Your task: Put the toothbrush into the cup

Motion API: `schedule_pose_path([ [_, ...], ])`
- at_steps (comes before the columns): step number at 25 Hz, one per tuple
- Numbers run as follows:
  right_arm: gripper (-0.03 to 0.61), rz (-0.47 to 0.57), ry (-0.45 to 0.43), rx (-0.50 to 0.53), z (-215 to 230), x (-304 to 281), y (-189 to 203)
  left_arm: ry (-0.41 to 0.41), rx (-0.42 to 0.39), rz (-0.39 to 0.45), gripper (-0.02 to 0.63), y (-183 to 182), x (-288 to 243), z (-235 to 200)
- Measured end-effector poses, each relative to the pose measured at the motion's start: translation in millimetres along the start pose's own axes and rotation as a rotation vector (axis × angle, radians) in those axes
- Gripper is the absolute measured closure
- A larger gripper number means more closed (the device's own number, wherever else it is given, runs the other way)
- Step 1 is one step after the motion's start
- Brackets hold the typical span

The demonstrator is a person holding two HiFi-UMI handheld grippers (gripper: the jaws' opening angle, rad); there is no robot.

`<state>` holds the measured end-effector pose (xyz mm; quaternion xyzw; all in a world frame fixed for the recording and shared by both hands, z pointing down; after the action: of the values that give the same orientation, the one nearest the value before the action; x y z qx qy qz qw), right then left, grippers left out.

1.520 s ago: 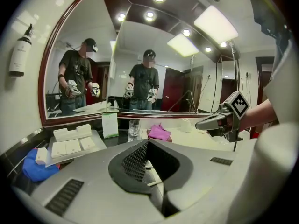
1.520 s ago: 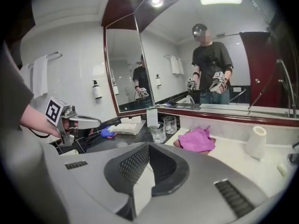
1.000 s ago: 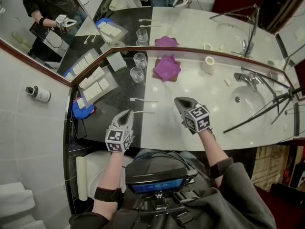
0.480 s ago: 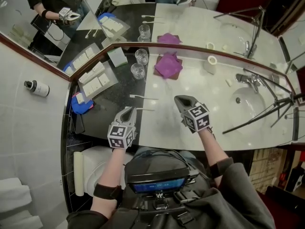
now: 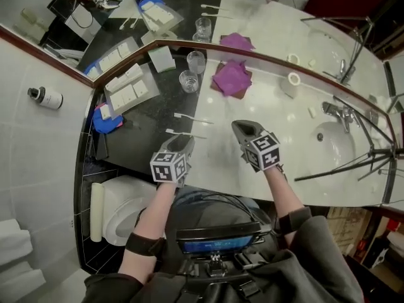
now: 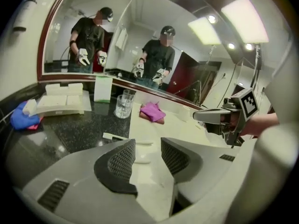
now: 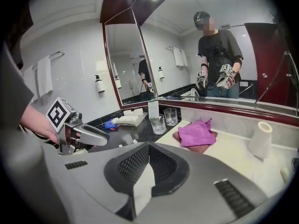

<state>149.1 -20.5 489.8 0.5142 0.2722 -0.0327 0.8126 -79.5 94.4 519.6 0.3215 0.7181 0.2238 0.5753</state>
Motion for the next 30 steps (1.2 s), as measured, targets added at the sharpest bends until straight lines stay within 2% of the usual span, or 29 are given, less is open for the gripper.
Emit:
schedule_pose_path([
  [2,0.56,-0.023,-0.014,0.014,5,-8,1,-0.025,0.073,-0.044,0.411,9,-11,-3],
  [5,0.56,-0.055,-0.043,0.038,7,-19,-2,-0.084,0.194,-0.103,0.385,22,-25,-13],
  [9,0.56,-0.091,-0.078,0.071,8,-33,-8,-0.177,0.32,-0.163,0.385,32,-39,-30],
  [14,0.56,-0.123,-0.108,0.108,9,-50,-15,-0.246,0.449,-0.202,0.385,34,-55,-46],
  [23,0.56,-0.214,-0.14,0.157,11,-80,-24,-0.331,0.575,-0.292,0.385,44,-79,-59],
  [30,0.56,-0.228,-0.147,0.154,20,-87,-26,-0.412,0.609,-0.342,0.388,43,-91,-64],
])
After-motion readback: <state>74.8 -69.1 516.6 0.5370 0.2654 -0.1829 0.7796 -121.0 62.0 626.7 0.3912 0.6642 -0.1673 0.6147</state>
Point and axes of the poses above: the fingertips, and each gripper's own axes: x backward along the fingers, z to its right, y out of its underside, the point moved 8 cm from there along x, backward along the fingers, and after that the axes turned 10 degrees about -y, right-handed, at the moved point
